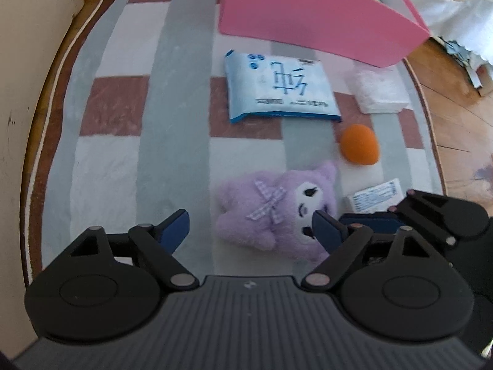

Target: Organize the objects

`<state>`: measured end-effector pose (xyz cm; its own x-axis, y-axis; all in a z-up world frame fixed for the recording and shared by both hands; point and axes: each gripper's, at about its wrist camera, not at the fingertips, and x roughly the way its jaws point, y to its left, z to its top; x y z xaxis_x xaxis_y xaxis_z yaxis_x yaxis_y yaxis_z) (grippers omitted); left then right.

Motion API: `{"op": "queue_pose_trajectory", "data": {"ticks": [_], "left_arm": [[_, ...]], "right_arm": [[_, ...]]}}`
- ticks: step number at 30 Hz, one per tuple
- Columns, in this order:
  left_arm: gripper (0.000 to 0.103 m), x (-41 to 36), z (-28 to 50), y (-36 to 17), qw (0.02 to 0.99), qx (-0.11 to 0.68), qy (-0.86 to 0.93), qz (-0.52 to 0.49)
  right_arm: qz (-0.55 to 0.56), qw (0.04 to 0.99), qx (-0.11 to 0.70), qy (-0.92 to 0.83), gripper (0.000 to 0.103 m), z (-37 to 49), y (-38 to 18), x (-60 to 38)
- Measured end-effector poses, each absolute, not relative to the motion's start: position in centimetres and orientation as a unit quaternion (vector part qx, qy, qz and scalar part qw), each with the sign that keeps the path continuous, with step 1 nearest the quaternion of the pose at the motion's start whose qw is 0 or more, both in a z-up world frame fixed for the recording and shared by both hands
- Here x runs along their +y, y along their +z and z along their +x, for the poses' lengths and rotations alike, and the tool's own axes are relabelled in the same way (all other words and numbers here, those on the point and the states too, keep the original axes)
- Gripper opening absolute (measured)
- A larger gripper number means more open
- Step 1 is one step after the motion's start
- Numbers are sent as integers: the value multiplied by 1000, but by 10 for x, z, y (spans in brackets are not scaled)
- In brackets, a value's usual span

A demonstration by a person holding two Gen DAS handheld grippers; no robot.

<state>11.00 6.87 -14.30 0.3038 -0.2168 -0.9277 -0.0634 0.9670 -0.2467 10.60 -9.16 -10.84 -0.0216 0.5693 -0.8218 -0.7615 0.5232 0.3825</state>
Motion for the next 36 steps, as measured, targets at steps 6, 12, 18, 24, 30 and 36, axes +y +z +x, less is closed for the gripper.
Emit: {"op": "queue_pose_trajectory", "data": {"ticks": [6, 12, 18, 24, 30, 36], "left_arm": [[57, 76, 111, -148, 800, 577, -51, -154], [46, 82, 109, -155, 789, 575, -63, -207], [51, 83, 110, -159, 781, 582, -54, -218], [58, 88, 109, -167, 771, 587, -45, -241], [44, 88, 105, -165, 775, 577, -38, -255], [40, 92, 103, -161, 776, 568, -42, -272]], "right_arm": [[-87, 704, 533, 461, 88, 111, -118, -87], [-128, 728, 512, 437, 65, 115, -119, -85], [-148, 732, 501, 437, 63, 113, -119, -85], [-128, 732, 515, 428, 62, 115, -125, -87], [-132, 731, 504, 440, 57, 113, -122, -87], [-146, 738, 492, 439, 55, 111, -113, -87]]}}
